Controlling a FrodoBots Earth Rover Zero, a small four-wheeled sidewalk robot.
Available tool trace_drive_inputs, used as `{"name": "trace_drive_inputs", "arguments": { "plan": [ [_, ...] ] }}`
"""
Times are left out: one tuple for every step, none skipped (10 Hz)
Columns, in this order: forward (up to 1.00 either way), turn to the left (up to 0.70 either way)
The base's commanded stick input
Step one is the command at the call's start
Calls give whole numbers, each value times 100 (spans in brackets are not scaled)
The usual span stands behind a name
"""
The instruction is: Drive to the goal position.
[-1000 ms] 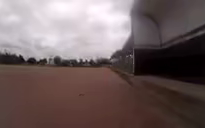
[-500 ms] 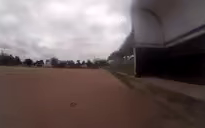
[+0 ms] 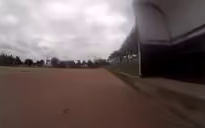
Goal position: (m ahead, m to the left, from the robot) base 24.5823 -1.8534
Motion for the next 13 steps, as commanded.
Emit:
{"name": "trace_drive_inputs", "arguments": {
  "plan": [
    [70, 0],
    [70, 0],
    [70, 0],
    [70, 0],
    [70, -5],
    [70, -16],
    [70, -23],
    [70, -23],
    [70, -23],
    [70, -23],
    [70, -2],
    [70, -1],
    [70, 0]
  ]
}}
